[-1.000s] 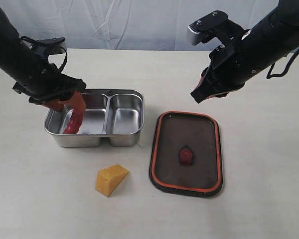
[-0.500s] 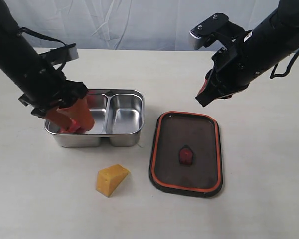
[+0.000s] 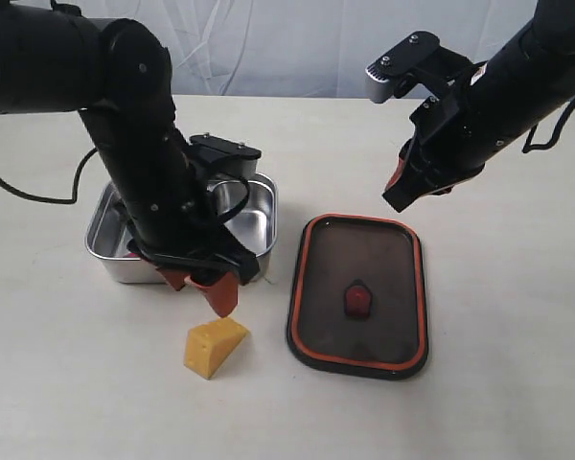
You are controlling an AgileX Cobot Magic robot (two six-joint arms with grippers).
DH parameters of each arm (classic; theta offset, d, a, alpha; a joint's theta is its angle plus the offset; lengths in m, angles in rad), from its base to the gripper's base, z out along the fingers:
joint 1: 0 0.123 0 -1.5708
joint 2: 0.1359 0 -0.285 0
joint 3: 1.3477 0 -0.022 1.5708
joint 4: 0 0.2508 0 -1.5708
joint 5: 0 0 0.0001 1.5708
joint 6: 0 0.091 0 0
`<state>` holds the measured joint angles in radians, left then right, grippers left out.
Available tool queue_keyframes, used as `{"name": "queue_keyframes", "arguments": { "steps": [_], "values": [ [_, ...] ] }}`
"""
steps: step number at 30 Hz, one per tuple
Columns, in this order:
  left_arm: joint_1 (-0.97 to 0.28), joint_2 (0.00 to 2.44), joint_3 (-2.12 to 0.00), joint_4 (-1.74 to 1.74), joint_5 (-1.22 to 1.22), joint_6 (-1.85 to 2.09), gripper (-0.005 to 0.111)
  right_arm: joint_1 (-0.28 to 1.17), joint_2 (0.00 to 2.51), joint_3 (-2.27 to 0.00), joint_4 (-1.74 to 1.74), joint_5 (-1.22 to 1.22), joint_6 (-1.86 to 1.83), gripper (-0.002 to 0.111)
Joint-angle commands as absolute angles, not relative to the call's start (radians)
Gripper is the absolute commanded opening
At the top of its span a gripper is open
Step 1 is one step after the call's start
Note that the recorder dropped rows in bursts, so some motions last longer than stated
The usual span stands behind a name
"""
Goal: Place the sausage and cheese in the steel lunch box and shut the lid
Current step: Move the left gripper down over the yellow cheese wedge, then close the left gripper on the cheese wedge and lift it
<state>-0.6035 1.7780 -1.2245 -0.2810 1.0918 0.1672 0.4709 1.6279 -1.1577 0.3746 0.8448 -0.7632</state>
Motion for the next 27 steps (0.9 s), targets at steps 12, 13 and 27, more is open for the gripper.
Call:
{"name": "queue_keyframes", "arguments": {
  "steps": [12,13,27],
  "values": [
    [-0.611,1.931,-1.224,-0.29,1.088,0.16,0.061,0.465,1.618,-1.162,0.361,0.834,-0.759,0.0],
    [-0.611,1.932,-1.224,-0.291,1.088,0.16,0.061,0.465,1.618,-1.162,0.361,0.834,-0.759,0.0],
    [-0.611,1.935,-1.155,-0.324,1.012,0.186,0.061,0.465,1.618,-1.162,0.361,0.834,-0.759,0.0]
  ]
}}
